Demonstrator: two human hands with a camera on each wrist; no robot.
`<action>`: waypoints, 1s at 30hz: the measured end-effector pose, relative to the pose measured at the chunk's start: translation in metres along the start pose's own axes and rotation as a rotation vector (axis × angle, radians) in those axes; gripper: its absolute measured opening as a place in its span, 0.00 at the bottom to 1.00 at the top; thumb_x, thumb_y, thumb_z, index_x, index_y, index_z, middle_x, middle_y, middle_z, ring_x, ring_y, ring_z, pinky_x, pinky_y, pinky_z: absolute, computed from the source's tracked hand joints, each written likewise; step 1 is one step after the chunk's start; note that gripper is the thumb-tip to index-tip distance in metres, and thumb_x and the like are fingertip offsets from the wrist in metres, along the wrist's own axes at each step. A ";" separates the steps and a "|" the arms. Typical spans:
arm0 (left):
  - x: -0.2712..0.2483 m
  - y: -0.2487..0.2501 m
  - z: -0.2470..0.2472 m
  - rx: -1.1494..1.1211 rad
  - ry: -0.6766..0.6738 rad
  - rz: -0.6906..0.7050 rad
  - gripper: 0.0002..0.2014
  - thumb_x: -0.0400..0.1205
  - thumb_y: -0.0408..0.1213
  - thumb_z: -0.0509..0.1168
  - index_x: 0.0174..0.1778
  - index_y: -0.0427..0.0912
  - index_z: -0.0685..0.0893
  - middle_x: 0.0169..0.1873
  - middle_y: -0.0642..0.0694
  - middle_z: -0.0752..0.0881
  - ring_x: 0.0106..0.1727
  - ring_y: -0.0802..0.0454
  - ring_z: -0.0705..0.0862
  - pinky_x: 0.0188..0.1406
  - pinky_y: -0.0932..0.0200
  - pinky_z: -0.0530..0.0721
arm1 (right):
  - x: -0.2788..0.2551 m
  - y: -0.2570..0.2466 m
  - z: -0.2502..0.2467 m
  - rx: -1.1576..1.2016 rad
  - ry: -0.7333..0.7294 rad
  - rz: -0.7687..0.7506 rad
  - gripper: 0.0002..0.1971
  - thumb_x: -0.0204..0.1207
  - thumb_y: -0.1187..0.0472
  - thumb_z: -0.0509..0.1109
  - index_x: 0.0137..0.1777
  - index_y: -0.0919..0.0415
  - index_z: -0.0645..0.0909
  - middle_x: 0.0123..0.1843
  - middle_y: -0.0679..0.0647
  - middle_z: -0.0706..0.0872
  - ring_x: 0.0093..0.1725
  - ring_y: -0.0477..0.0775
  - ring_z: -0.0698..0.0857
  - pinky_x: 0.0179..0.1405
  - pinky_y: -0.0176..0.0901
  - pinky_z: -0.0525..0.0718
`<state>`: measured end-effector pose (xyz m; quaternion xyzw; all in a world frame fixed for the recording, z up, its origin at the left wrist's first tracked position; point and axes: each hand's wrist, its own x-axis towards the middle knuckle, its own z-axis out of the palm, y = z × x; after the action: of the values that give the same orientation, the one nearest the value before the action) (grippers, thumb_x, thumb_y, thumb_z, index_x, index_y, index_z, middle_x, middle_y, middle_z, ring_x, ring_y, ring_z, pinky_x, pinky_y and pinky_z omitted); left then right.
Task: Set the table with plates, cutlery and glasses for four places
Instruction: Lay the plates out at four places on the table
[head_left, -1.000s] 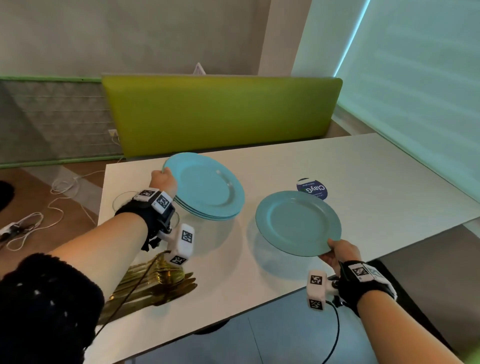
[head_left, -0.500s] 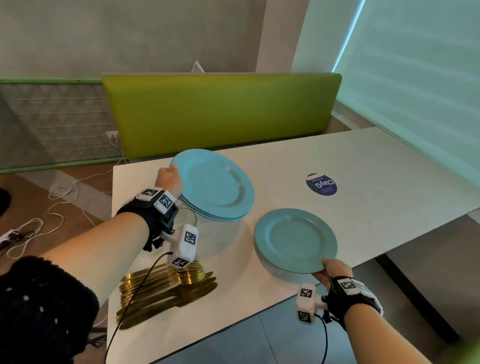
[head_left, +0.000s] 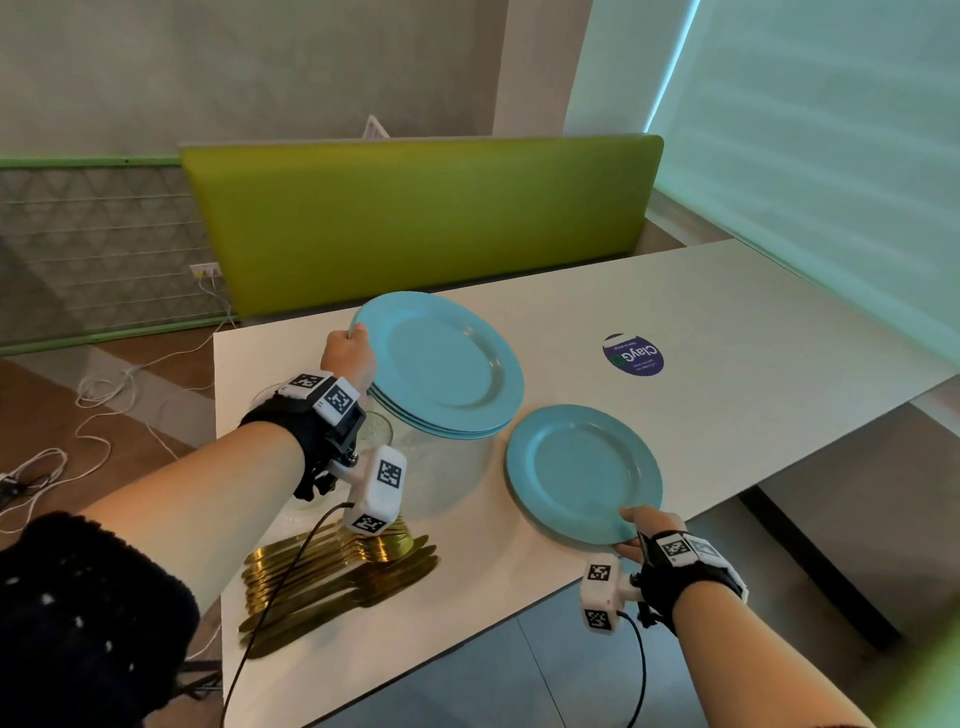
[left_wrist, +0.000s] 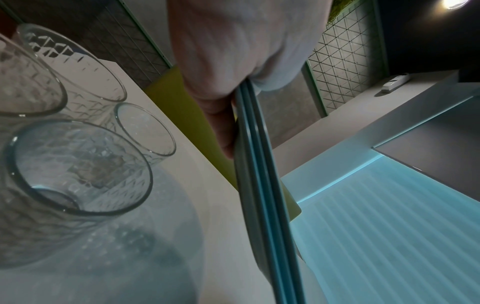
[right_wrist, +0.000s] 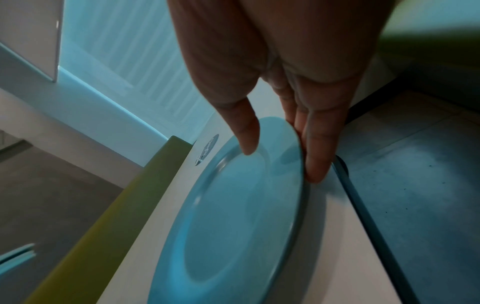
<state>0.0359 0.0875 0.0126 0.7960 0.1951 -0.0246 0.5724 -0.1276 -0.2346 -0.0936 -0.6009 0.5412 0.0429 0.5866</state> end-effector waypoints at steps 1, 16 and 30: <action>0.000 0.000 0.001 0.002 -0.005 0.005 0.25 0.88 0.46 0.47 0.70 0.29 0.73 0.66 0.30 0.80 0.65 0.35 0.79 0.61 0.50 0.77 | -0.003 -0.001 0.000 -0.020 0.007 0.004 0.09 0.77 0.68 0.68 0.55 0.66 0.73 0.37 0.66 0.80 0.42 0.68 0.84 0.29 0.48 0.89; -0.017 0.010 0.026 -0.055 -0.118 0.031 0.25 0.87 0.46 0.47 0.67 0.29 0.75 0.62 0.31 0.82 0.62 0.34 0.81 0.56 0.50 0.79 | -0.030 -0.034 -0.007 -0.157 0.021 -0.125 0.16 0.75 0.64 0.70 0.58 0.73 0.76 0.34 0.62 0.75 0.39 0.64 0.84 0.50 0.60 0.87; -0.052 0.038 0.102 -0.208 -0.355 0.040 0.24 0.85 0.48 0.50 0.59 0.30 0.80 0.50 0.33 0.85 0.52 0.36 0.85 0.46 0.51 0.79 | -0.079 -0.115 -0.004 -0.010 -0.035 -0.422 0.13 0.77 0.69 0.68 0.60 0.75 0.81 0.46 0.63 0.83 0.45 0.60 0.83 0.46 0.56 0.87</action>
<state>0.0197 -0.0315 0.0258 0.7196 0.0768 -0.1327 0.6773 -0.0823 -0.2217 0.0378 -0.7032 0.3928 -0.0677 0.5888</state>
